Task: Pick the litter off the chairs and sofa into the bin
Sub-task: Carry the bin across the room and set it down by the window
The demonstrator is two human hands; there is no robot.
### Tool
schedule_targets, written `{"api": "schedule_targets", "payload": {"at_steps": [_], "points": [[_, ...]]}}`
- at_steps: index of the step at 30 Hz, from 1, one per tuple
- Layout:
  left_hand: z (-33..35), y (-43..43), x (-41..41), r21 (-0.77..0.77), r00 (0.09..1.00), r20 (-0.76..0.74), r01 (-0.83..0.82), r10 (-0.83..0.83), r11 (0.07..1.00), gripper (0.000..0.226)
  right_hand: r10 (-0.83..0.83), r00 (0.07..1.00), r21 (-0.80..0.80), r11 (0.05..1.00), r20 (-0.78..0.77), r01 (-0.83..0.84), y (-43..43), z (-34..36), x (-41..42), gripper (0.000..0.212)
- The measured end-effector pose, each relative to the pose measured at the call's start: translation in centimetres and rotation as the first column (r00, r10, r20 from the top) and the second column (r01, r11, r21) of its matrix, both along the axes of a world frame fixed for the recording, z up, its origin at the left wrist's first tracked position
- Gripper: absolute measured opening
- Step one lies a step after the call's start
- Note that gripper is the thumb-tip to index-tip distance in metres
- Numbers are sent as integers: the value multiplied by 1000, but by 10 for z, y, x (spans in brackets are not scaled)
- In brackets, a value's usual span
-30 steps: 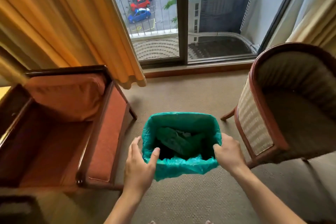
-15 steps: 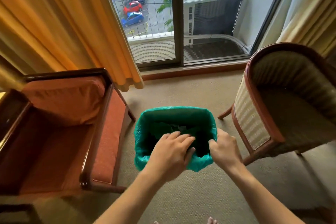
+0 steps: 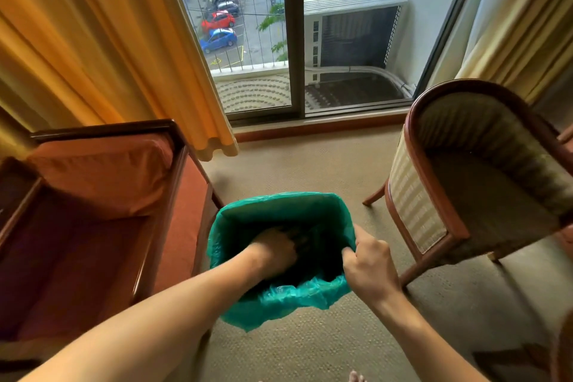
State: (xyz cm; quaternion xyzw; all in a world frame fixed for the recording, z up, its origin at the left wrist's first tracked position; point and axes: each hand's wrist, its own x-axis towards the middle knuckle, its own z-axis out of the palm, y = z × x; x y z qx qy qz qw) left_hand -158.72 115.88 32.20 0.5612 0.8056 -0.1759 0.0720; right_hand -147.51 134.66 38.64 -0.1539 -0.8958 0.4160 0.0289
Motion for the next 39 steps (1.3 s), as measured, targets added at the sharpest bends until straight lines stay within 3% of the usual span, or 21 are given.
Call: {"api": "schedule_targets", "payload": {"at_steps": [3,6,7,11,12,14,16,19,22,26,30,34,39], "points": [[9,13,10,-91,984,66,-158,164,983,44,-15,1000,18,1000,15,15,-1,0,-1,21],[20,17,18,-157,960,-10,-278,280,948,40,-10,1000,22,1000,10,10,-4,2,-3,21],[29,19,20,-128,958,-22,-286,286,949,38,-12,1000,22,1000,7,12,-5,3,-4,21],[85,15,27,296,948,-27,-295,317,908,25,-23,1000,1,1000,10,23,-4,4,-9,21],[95,13,32,392,942,34,-320,333,862,25,-27,1000,-6,1000,11,27,-4,4,-10,20],[101,11,45,487,879,293,-476,376,733,42,-40,999,-19,999,12,41,-3,4,-13,19],[88,3,60,429,837,384,-535,389,728,49,-55,998,-33,998,19,56,-1,2,-18,19],[47,-20,62,359,910,207,-413,361,837,26,-66,997,-62,996,51,69,3,-14,-27,19],[-1,-41,52,342,886,195,-463,420,818,5,-72,991,-67,995,116,80,9,-55,-41,23],[-91,-62,24,488,873,165,-477,459,731,12,-85,982,-44,995,171,94,17,-150,-67,23],[-207,-74,14,389,861,117,-498,494,775,14,-78,975,1,997,207,80,10,-274,-72,15],[-336,-80,-9,324,834,175,-551,523,769,20,-68,975,55,997,212,57,7,-408,-90,11],[-487,-88,-13,284,706,393,-703,589,652,24,14,973,81,996,231,-34,-1,-557,-102,11]]}}
